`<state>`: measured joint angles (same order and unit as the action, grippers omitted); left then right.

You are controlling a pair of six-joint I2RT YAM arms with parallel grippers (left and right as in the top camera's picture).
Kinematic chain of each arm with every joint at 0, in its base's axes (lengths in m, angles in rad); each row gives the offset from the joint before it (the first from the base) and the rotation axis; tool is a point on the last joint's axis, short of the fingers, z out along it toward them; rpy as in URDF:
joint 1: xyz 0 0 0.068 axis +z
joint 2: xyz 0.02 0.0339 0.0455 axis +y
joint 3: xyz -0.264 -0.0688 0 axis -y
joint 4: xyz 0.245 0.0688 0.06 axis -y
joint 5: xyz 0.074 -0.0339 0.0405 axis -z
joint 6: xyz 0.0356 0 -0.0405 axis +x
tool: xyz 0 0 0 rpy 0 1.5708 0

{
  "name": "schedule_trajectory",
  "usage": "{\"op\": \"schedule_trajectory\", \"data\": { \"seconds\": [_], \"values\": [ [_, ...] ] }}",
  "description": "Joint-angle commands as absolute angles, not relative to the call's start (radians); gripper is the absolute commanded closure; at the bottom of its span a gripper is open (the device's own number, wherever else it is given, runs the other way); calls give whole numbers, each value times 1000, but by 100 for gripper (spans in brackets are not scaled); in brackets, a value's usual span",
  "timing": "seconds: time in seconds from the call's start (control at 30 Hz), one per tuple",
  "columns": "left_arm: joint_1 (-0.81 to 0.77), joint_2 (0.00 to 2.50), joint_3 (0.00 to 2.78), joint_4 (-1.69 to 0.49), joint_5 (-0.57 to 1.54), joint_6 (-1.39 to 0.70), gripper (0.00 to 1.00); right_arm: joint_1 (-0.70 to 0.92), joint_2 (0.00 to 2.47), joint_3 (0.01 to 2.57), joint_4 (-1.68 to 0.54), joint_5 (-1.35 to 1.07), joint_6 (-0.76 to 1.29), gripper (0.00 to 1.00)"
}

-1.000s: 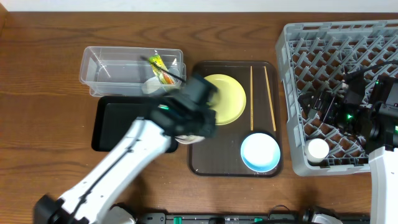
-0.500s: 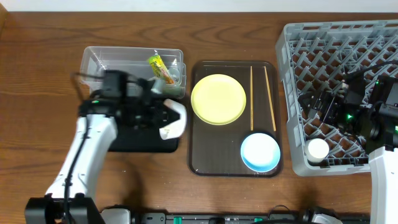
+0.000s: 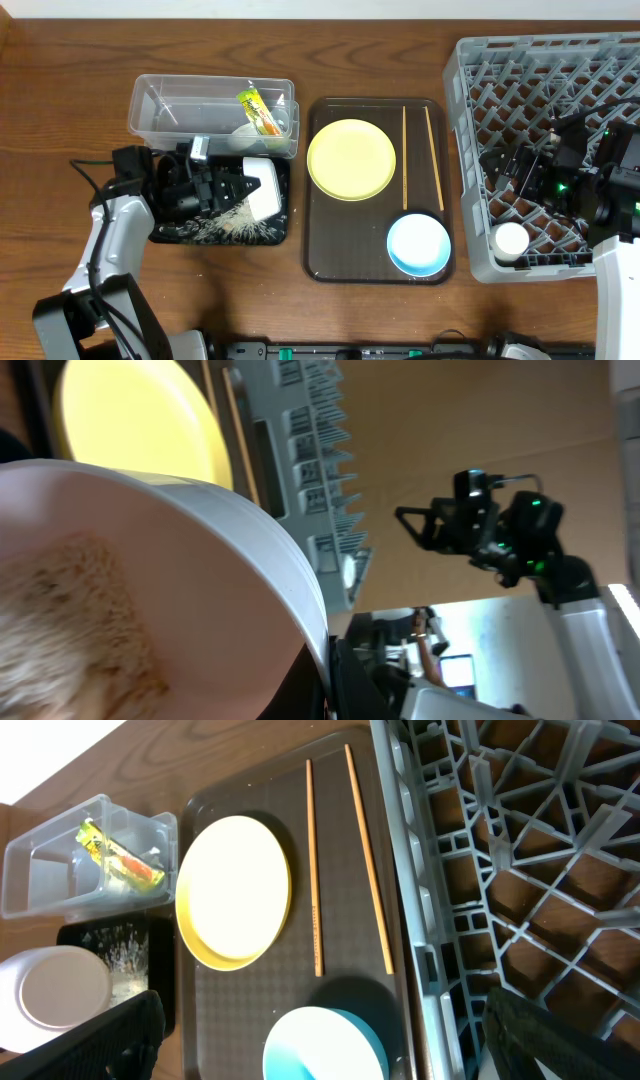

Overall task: Sort waste into correct bins and load items into the dishwasher rack
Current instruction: 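Tip the pink bowl over the black tray to dump the rice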

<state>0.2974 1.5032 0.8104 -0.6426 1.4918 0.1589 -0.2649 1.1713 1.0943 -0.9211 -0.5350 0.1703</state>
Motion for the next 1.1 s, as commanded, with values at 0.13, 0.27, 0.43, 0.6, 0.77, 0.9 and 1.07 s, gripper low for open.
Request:
{"op": "schedule_trajectory", "data": {
  "seconds": [0.13, 0.27, 0.43, 0.6, 0.77, 0.9, 1.07],
  "values": [
    [332, 1507, 810, -638, 1573, 187, 94, -255, 1170, 1107, -920, -546, 152, 1],
    [347, 1510, 810, -606, 1522, 171, 94, -255, 1170, 1107, -920, -546, 152, 1],
    [384, 1513, 811, -576, 1573, -22, 94, -255, 1170, 1107, -920, -546, 152, 1],
    [388, 1524, 809, -559, 1457, -5, 94, -255, 1170, 1107, -920, -546, 152, 1],
    [388, 1521, 812, -540, 1519, 56, 94, -255, 1170, 1107, -920, -546, 152, 1],
    [379, 1524, 812, -558, 1573, -9, 94, -255, 1170, 1107, -920, -546, 152, 1],
    [377, 1518, 810, -557, 1335, -40, 94, -255, 1170, 1107, -920, -546, 152, 1]
  ]
}}
